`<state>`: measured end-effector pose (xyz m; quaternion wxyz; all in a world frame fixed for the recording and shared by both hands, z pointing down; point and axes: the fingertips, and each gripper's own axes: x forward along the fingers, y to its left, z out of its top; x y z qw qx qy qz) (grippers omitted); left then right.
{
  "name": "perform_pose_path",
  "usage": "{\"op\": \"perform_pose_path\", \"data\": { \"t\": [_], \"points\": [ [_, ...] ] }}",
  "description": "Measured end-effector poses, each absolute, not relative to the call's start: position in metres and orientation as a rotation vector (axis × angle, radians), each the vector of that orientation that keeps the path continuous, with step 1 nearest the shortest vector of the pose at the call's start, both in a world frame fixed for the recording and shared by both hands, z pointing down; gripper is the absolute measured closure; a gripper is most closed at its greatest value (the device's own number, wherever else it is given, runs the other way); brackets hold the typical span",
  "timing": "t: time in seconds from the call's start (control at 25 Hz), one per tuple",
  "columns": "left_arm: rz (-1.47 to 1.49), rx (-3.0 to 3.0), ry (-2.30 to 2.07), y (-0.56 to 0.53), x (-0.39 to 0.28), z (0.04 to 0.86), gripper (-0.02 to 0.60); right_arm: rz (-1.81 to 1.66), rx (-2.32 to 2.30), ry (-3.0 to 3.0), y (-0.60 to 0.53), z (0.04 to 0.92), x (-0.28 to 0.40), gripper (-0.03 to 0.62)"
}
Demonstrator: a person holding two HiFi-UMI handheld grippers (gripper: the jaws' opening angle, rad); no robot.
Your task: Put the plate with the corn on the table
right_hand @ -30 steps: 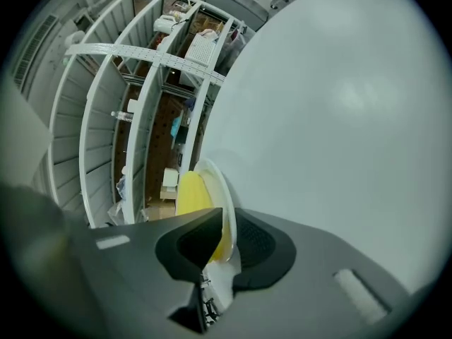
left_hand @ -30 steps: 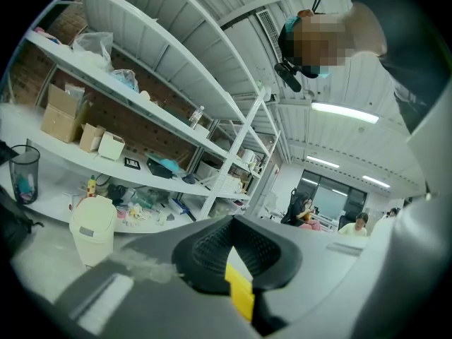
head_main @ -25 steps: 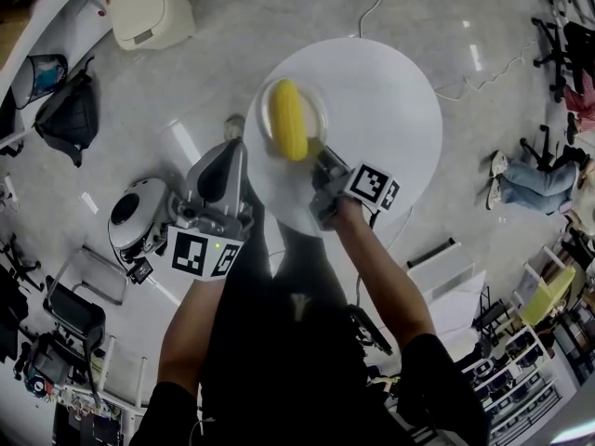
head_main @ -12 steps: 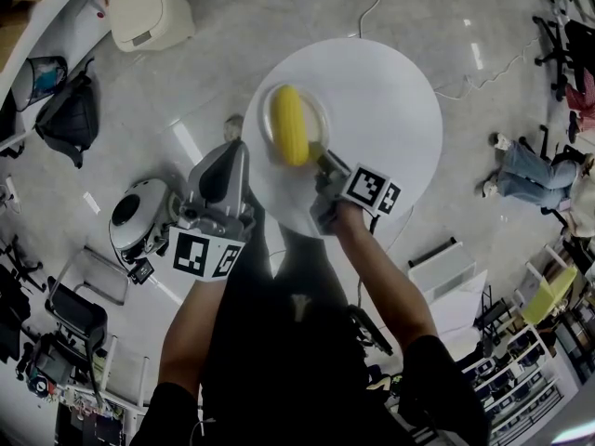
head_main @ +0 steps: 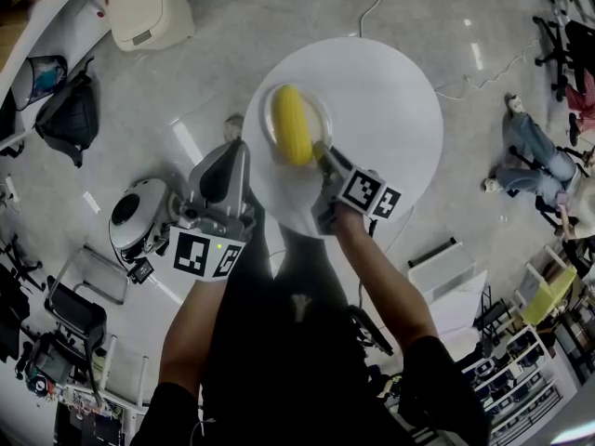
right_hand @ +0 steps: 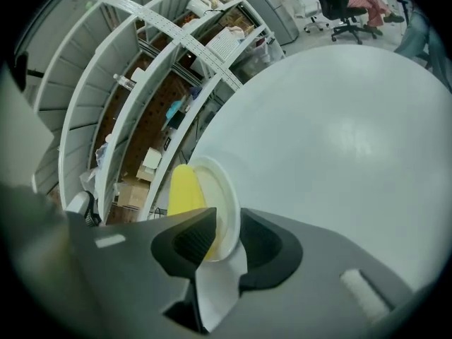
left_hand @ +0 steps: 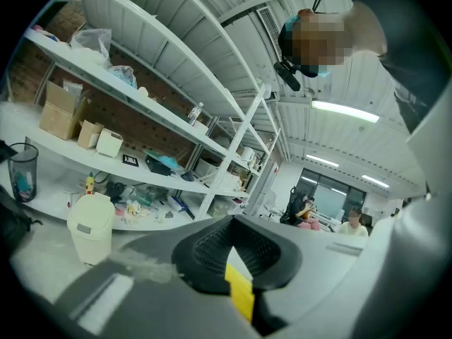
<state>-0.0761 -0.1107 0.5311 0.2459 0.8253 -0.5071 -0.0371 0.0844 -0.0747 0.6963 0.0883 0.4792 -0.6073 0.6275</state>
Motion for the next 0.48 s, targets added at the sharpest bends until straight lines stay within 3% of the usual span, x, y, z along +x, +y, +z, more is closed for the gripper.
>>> {"op": "perform_pose_path", "data": {
  "t": [0.48],
  "points": [
    [-0.111,2.253,-1.389,-0.106,-0.075,0.529,0.578,1.777,1.489,-1.847,-0.079,0.687,0.097,0.484]
  ]
}}
